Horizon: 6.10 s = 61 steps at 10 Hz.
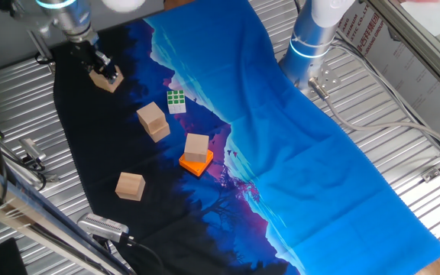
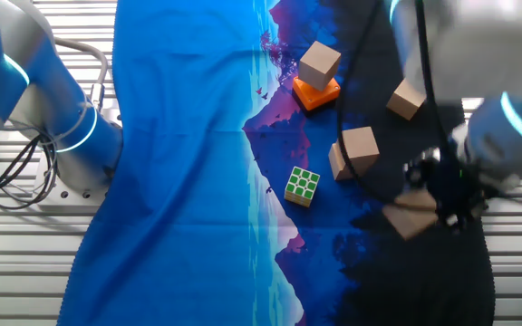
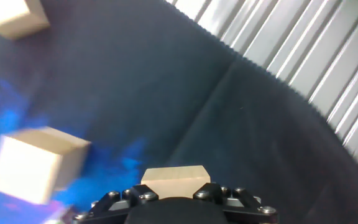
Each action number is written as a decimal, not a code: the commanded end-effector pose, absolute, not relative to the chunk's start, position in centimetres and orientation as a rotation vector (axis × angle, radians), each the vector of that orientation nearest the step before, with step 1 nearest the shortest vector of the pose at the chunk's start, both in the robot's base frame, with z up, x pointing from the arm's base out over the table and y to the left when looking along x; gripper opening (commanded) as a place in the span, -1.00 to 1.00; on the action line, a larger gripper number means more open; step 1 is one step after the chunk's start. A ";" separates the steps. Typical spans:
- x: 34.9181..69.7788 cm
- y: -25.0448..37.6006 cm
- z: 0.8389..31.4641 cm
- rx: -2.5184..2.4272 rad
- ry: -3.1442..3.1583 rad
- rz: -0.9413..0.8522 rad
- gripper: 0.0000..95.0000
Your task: Stack the blocks in a vertical line of five
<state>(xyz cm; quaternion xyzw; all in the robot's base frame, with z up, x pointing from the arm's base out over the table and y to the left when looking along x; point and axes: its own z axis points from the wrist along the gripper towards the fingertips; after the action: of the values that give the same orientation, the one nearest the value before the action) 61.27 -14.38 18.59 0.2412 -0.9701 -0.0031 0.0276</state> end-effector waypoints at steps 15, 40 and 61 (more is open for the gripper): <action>56.4 -1.8 18.0 0.167 -3.104 -0.078 -1.00; 56.4 5.4 20.2 0.021 -3.103 -0.084 1.00; 54.3 5.4 18.3 0.248 -3.092 0.082 1.00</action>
<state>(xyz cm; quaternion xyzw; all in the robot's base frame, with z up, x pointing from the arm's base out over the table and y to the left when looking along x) 53.96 7.30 17.62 -0.0350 -0.9993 -0.0109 0.0105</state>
